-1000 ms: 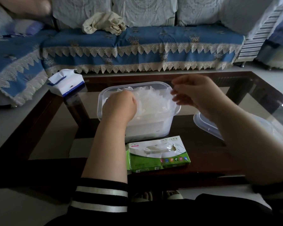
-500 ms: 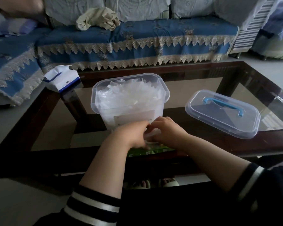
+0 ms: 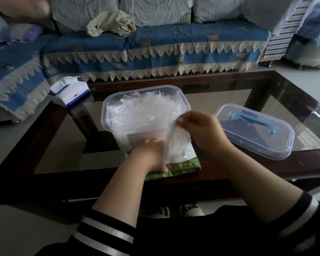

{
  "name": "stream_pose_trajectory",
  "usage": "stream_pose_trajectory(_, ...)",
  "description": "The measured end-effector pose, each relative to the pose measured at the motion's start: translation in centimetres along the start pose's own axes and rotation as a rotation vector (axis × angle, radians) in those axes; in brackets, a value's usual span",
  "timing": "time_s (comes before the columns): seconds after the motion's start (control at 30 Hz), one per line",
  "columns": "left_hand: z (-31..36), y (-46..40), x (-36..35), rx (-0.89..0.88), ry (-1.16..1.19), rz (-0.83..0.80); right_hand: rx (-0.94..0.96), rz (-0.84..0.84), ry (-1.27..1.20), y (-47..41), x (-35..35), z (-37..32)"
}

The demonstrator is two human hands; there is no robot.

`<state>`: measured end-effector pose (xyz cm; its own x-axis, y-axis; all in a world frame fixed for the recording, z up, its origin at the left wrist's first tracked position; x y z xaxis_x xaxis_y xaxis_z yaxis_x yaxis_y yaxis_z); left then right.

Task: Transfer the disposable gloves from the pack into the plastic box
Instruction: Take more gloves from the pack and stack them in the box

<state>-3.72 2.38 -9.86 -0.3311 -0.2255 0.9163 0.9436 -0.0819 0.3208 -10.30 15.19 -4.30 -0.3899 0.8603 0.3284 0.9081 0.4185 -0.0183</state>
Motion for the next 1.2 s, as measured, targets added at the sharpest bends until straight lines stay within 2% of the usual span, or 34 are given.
stream_pose_trajectory(0.07,0.0,0.3,0.3,0.013,0.036,-0.020,0.014,0.044,-0.181,0.4,2.0,-1.4)
stream_pose_trajectory(0.17,0.5,1.6,2.5,0.027,0.096,0.014,0.076,0.114,-0.253,0.9,4.2,-2.7)
stream_pose_trajectory(0.23,0.6,2.6,4.9,-0.002,0.233,0.190,0.106,0.155,-0.294,1.1,5.0,-3.0)
stream_pose_trajectory(0.37,0.2,5.1,8.8,-0.072,0.793,0.671,0.143,0.214,-0.261,1.0,5.3,-3.2)
stream_pose_trajectory(0.43,-0.3,5.5,9.8,-0.086,0.963,0.815,0.164,0.242,-0.232,0.9,5.1,-3.4)
stream_pose_trajectory(0.6,-1.2,6.3,11.2,-0.132,0.848,1.020,0.263,0.293,-0.193,1.2,4.8,-4.3)
stream_pose_trajectory(0.67,-0.8,6.2,11.1,-0.211,1.000,0.961,0.259,0.307,-0.179,1.3,4.5,-4.3)
stream_pose_trajectory(0.73,0.1,5.6,10.4,-0.260,1.136,0.758,0.248,0.295,-0.161,1.3,4.1,-4.2)
stream_pose_trajectory(0.8,1.1,5.1,9.7,-0.238,1.068,0.626,0.234,0.252,-0.114,1.2,3.4,-4.2)
stream_pose_trajectory(0.83,1.5,5.1,9.6,-0.226,1.007,0.631,0.228,0.228,-0.093,1.3,3.1,-4.2)
stream_pose_trajectory(0.93,1.1,4.7,10.0,-0.161,0.949,0.809,0.239,0.182,0.008,1.3,2.8,-4.2)
stream_pose_trajectory(1.0,1.2,4.7,10.5,-0.221,0.990,0.854,0.192,0.120,0.055,0.9,2.9,-4.0)
stream_pose_trajectory(1.2,2.0,4.4,10.2,-0.383,1.079,0.646,-0.091,-0.243,-0.174,-0.3,3.1,-1.4)
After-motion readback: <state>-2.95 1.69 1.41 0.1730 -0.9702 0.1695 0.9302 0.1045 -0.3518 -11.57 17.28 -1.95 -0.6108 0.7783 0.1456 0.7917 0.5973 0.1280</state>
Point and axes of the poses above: each hand's wrist, its own y-axis away from the middle knuckle, its own x-axis out of the back of the hand, z = x × y, the point moved 5 cm from there along -y, towards the middle knuckle, and after that the axes turned 14 degrees about -x, right-handed, at the moved point
